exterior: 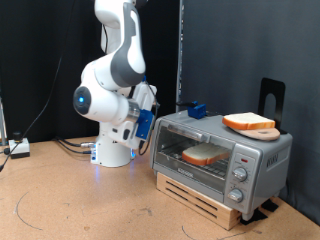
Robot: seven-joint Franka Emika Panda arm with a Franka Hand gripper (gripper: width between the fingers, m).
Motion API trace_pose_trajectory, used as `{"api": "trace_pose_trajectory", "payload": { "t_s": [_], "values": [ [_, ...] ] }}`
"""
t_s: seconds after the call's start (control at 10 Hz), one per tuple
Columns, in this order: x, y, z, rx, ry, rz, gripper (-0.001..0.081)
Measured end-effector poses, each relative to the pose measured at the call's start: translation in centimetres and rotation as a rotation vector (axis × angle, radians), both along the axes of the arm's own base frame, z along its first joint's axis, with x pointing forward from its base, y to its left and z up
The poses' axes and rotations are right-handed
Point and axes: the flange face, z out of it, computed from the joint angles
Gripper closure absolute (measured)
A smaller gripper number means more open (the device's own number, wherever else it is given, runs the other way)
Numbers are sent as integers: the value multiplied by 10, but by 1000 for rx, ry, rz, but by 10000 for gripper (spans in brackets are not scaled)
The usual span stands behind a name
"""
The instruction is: Make a piece of toast with the oven
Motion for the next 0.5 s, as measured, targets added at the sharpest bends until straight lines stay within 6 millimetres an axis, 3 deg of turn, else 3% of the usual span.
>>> {"api": "trace_pose_trajectory", "payload": {
  "t_s": [0.2, 0.5],
  "values": [
    [6, -23, -5, -44, 14, -14, -1],
    [10, -29, -1, -8, 11, -16, -1]
  ]
}}
